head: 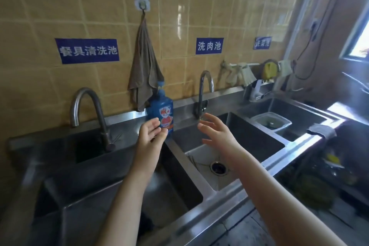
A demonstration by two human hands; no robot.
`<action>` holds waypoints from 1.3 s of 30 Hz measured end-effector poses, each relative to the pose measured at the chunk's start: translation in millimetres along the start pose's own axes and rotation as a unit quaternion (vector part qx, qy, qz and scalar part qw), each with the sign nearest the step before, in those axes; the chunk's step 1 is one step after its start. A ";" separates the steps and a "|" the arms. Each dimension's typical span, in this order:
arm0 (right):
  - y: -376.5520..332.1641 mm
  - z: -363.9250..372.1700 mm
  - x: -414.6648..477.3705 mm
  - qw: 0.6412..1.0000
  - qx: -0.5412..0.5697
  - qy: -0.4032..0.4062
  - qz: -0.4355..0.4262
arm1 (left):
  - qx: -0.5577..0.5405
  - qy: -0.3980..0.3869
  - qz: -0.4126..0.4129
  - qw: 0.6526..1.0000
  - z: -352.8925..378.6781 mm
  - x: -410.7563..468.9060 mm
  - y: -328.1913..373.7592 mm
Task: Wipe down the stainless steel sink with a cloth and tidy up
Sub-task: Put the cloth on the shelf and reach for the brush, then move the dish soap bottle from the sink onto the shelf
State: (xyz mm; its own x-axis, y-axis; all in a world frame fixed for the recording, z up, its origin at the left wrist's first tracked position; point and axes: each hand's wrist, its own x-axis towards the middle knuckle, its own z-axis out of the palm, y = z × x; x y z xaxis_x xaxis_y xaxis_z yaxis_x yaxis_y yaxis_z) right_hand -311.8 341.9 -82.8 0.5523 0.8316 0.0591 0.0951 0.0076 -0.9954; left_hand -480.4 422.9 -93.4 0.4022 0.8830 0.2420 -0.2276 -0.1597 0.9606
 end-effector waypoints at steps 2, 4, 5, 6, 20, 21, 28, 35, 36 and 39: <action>6.8 -0.7 28.2 1.000 0.007 0.003 0.017 | 0.003 0.009 -0.006 1.000 3.3 22.4 -14.0; 13.6 -0.1 51.5 1.000 0.012 -0.001 0.027 | 0.006 0.018 -0.011 1.000 5.5 42.8 -25.5; 17.1 0.4 61.1 0.999 0.013 -0.004 0.029 | 0.005 0.023 -0.013 1.000 7.0 52.6 -29.8; 20.3 0.6 69.2 0.999 0.013 -0.005 0.029 | 0.002 0.027 -0.016 0.999 9.5 61.9 -33.0; 46.3 1.2 178.3 0.997 0.017 -0.076 0.030 | 0.006 0.095 -0.031 0.995 30.8 135.5 -68.1; 52.0 1.6 187.7 0.996 0.019 -0.085 0.032 | 0.012 0.107 -0.034 0.994 32.3 139.8 -73.1; 89.0 -0.3 266.6 0.985 0.031 -0.164 0.050 | 0.078 0.201 -0.052 0.975 57.0 181.0 -108.5; 120.5 -13.0 331.2 0.967 0.011 -0.247 0.054 | 0.128 0.286 -0.084 0.946 86.2 210.0 -146.6; 125.6 -12.1 337.4 0.966 0.005 -0.254 0.049 | 0.128 0.293 -0.086 0.944 88.8 211.8 -152.2; 138.1 -4.0 355.5 0.959 0.005 -0.278 0.053 | 0.128 0.312 -0.106 0.936 90.9 218.4 -166.6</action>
State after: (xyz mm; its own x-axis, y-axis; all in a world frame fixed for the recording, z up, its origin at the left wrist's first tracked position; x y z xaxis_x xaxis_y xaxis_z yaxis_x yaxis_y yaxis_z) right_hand -99.1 636.4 -198.9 0.0304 0.9955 -0.0900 0.0539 -0.0915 -0.9943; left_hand -274.1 602.2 -188.1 -0.1990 0.9800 -0.0079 0.0501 0.0182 0.9986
